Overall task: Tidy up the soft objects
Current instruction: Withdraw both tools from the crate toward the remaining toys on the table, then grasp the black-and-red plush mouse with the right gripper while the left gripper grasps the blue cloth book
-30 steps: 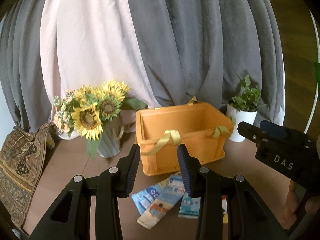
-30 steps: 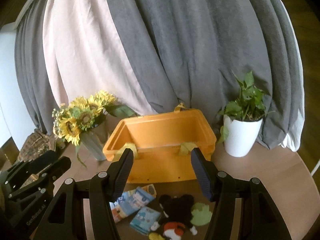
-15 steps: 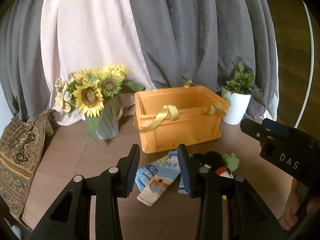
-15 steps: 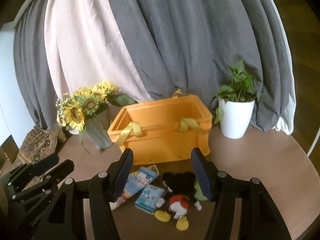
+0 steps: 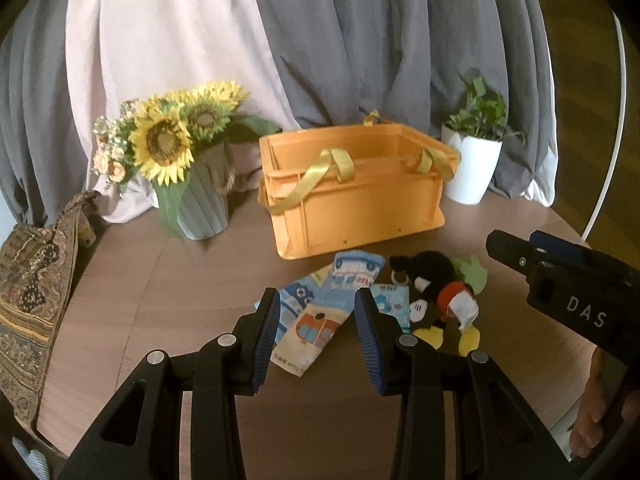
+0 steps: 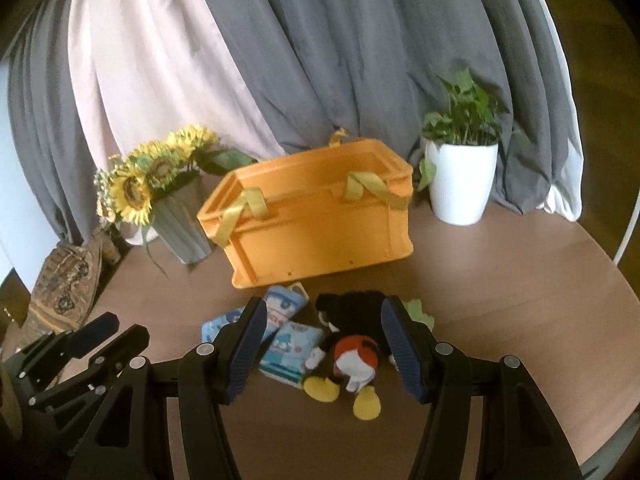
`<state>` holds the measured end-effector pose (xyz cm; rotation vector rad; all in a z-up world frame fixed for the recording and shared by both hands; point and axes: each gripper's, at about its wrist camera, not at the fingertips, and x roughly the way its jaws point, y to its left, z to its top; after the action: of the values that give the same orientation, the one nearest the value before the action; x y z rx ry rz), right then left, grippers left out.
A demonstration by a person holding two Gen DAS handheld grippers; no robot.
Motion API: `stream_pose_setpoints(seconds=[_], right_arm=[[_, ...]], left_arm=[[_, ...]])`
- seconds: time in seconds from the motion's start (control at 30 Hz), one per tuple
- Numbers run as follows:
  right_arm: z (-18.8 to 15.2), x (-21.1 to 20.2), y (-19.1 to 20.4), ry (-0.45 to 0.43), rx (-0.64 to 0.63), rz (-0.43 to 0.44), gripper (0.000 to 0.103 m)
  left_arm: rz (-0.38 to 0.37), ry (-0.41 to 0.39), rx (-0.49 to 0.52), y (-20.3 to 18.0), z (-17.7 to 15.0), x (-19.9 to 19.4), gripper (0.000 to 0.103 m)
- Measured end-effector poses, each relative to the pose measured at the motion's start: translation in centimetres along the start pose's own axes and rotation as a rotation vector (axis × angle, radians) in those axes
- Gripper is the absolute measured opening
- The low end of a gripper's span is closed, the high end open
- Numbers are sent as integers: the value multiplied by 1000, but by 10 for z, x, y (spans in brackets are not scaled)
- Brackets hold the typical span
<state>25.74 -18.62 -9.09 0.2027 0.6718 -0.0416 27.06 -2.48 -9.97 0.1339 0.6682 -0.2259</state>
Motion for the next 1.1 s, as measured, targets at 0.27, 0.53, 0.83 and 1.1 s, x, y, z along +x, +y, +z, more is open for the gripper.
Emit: stream_pose_setpoints(seconds=[0.27,0.53,0.83,1.1], right_arm=[[-16,21,-7,40,25,-32,61],[-31,45,-15,86,74,-55,61],[-43,66,-18,116,93,-65,61],[-51,81,-21,138,110,-64,61]], left_arm=[[-19,42,28,-2,-13,29,38],[-37,88,51,-4,-28,57,38],[-47,129,78,-6,-42,88,38],[-47,173,82,-7,-53,112,38]])
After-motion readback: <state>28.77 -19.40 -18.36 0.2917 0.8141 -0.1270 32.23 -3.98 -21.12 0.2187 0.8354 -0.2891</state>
